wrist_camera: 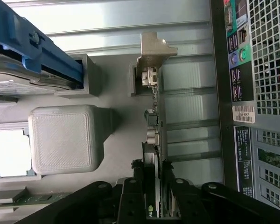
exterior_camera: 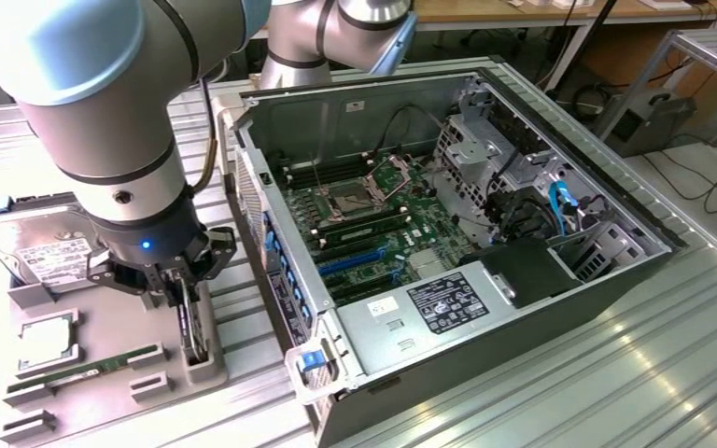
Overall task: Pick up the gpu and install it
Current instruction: 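Pick up the gpu and move the gpu toward the slot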
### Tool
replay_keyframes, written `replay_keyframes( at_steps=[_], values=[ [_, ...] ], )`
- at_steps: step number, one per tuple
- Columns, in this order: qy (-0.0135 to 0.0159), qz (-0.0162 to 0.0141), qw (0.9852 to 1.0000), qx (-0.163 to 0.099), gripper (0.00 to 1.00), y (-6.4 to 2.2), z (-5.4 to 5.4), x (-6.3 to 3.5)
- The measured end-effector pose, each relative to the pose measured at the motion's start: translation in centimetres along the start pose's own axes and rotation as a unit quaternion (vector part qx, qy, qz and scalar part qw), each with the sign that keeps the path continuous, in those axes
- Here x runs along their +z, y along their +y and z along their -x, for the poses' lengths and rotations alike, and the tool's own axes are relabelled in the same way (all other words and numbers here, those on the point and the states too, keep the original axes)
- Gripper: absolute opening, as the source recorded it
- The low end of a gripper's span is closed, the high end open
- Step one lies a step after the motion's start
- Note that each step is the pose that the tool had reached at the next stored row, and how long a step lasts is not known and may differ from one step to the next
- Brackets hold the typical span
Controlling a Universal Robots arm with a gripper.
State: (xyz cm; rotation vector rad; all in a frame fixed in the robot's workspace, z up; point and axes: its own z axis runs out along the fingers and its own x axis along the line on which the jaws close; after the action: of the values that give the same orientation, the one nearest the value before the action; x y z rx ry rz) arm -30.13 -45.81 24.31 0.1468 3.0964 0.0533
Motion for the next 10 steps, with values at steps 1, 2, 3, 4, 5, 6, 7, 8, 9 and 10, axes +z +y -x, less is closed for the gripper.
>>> replay_keyframes(
  at_steps=[1, 2, 3, 4, 5, 6, 7, 8, 9, 10],
  values=[
    [0.0000, 0.0001, 1.0000, 0.000, 0.27, 0.00, 0.00, 0.01],
    [-0.0001, 0.0001, 1.0000, 0.000, 0.27, 0.00, 0.00, 0.01],
    [-0.0001, 0.0001, 1.0000, 0.000, 0.27, 0.00, 0.00, 0.01],
    [-0.0001, 0.0000, 1.0000, 0.000, 0.27, 0.00, 0.00, 0.02],
    [0.0001, 0.0002, 1.0000, -0.005, 0.27, 0.00, 0.00, 0.02],
    [0.0004, 0.0007, 0.9999, -0.015, 0.27, 0.01, 0.00, 0.02],
    [0.0007, 0.0010, 0.9997, -0.023, 0.27, 0.01, 0.00, 0.03],
    [0.0009, 0.0014, 0.9995, -0.031, 0.27, 0.01, 0.01, 0.04],
    [0.0014, 0.0018, 0.9992, -0.041, 0.27, 0.01, 0.00, 0.03],
    [0.0016, 0.0021, 0.9988, -0.049, 0.26, 0.00, 0.00, 0.03]
  ],
)
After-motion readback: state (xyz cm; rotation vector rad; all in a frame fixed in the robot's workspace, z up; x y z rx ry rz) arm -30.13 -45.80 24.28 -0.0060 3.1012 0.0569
